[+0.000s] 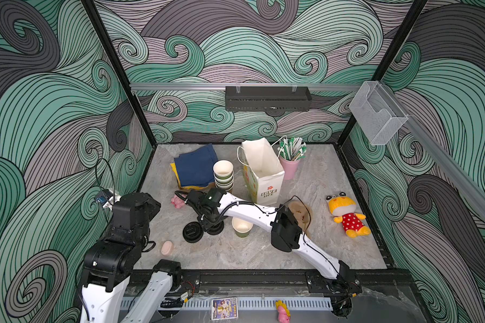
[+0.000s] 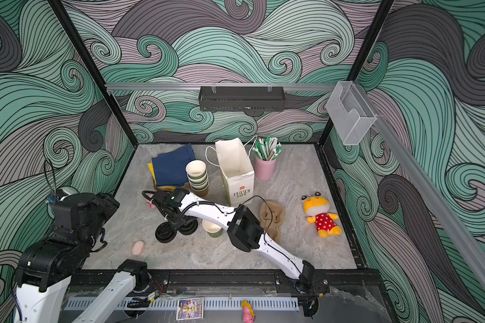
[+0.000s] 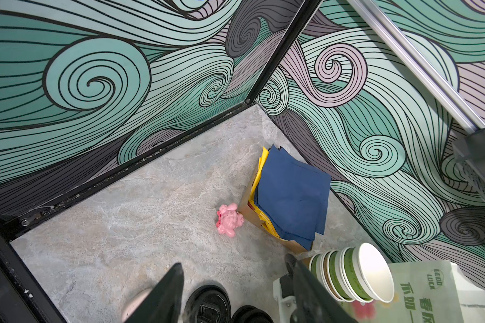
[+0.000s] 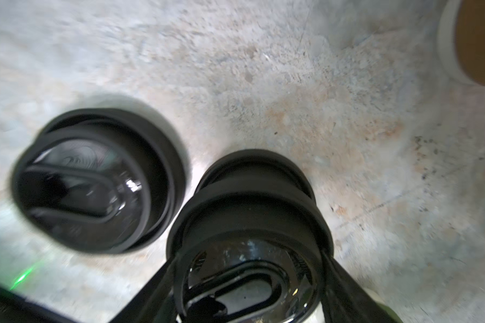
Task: Pack the takeout coffee
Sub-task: 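Lift the black lid with the right gripper and carry it over the green cup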
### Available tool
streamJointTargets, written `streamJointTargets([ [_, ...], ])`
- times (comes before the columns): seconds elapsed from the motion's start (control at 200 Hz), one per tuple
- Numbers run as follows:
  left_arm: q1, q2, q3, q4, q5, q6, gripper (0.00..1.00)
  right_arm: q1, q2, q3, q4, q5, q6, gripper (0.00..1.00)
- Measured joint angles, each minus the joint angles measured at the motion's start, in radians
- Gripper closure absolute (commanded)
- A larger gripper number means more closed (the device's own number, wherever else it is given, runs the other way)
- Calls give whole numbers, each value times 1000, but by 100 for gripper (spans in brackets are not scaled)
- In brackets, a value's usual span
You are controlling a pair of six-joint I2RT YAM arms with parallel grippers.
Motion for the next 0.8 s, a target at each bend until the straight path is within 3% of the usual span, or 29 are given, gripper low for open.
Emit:
streamJointTargets([
  [0.435, 0, -32, -39, -15, 64, -24, 33, 47, -289, -143, -75, 30, -44, 27],
  [0.66, 0, -37, -170, 60, 235, -4, 31, 54, -552, -403, -126, 81, -21, 25],
  [0.796, 0, -31, -266, 127, 355, -6, 31, 30, -595, -492, -136, 93, 7, 24],
])
